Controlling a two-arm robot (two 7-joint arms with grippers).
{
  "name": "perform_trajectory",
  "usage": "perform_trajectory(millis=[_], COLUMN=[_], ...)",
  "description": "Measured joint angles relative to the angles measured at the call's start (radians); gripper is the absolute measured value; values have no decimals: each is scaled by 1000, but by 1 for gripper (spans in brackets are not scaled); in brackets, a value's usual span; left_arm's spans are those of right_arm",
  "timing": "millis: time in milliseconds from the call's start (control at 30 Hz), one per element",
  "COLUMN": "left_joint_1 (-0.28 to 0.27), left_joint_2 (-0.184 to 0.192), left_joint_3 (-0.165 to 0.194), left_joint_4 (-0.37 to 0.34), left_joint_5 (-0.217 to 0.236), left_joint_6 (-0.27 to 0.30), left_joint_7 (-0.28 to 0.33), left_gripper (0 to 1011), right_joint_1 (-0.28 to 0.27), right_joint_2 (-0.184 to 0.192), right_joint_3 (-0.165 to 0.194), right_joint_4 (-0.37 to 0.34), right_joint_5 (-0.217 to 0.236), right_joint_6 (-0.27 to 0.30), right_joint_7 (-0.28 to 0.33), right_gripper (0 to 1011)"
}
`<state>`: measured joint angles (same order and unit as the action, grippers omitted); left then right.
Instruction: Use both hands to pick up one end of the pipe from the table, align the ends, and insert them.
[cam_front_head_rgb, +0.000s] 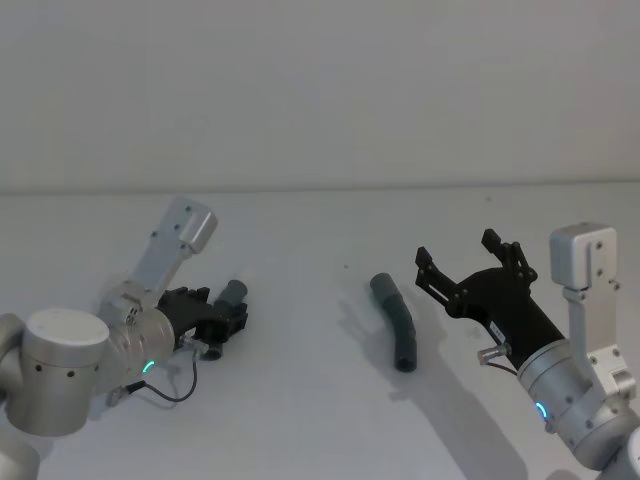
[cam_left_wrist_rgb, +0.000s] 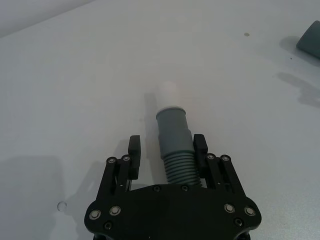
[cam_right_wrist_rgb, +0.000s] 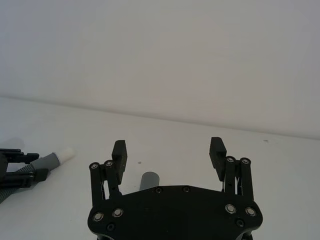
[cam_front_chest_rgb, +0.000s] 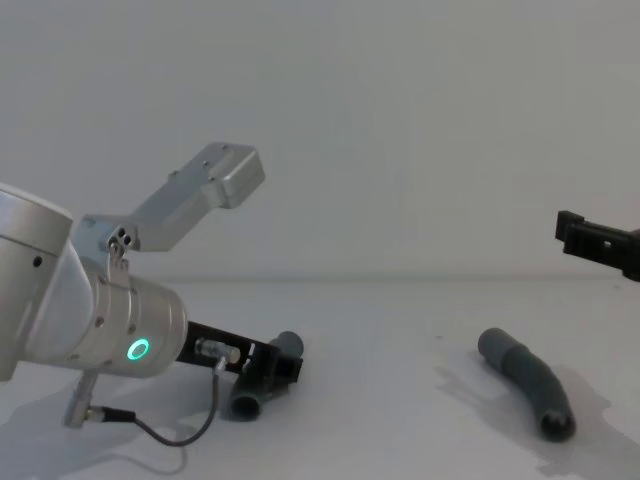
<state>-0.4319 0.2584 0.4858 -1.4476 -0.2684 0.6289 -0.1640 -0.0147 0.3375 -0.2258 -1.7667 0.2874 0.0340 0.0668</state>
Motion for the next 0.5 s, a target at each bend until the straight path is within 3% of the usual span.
perform_trajectory(millis=[500], left_joint_1=[0], left_joint_2=[0], left_joint_3=[0], left_joint_4=[0], left_joint_5=[0], left_joint_6=[0], left_joint_7=[1], left_gripper=[503], right_joint_1=[0], right_joint_2=[0], right_joint_3=[0], right_joint_4=[0], right_joint_5=[0], right_joint_6=[0], right_joint_7=[0], right_gripper=[1004])
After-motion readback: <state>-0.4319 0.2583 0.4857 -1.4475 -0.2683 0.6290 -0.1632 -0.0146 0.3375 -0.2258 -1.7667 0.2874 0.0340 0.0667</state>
